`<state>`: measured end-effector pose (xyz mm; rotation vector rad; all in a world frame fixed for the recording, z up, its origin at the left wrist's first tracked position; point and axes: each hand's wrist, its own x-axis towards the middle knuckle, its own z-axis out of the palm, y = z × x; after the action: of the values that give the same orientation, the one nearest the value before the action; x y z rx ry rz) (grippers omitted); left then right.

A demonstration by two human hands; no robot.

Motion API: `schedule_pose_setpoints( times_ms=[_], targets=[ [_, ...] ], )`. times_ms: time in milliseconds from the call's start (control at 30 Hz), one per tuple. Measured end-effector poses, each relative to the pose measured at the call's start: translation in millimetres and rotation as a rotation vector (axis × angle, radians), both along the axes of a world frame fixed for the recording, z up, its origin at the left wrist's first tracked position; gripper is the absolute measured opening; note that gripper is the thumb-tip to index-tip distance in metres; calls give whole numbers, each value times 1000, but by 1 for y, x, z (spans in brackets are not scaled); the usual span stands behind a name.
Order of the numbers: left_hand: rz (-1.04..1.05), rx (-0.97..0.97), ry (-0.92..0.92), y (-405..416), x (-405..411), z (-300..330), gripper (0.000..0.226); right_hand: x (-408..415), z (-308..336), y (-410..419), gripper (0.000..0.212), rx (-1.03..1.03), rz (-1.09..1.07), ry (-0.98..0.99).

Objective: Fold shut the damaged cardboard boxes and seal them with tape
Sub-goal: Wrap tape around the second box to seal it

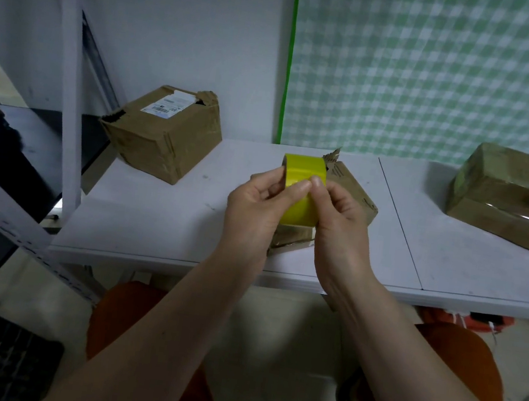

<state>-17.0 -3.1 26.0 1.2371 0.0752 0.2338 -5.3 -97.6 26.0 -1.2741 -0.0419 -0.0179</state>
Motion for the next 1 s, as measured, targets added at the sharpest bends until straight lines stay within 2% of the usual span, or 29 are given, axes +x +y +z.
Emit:
schedule_pose_setpoints(
  times_ms=[167,367,467,700,1000],
  targets=[
    [53,-82,49,-8,3,-2,25,-2,0,2,23,-9,7,9],
    [-27,-15,-9,-7,2,0,34,-3,1,1,26,65,-27,40],
    [-61,25,-38,-6,0,1,27,-2,3,2,26,126,-31,82],
    [-115,101,-49,-5,-6,11,42,1,3,0,30,176,-61,135],
    [11,116,-31,-17,-7,15,21,-6,5,-1,27,112,-75,53]
  ],
)
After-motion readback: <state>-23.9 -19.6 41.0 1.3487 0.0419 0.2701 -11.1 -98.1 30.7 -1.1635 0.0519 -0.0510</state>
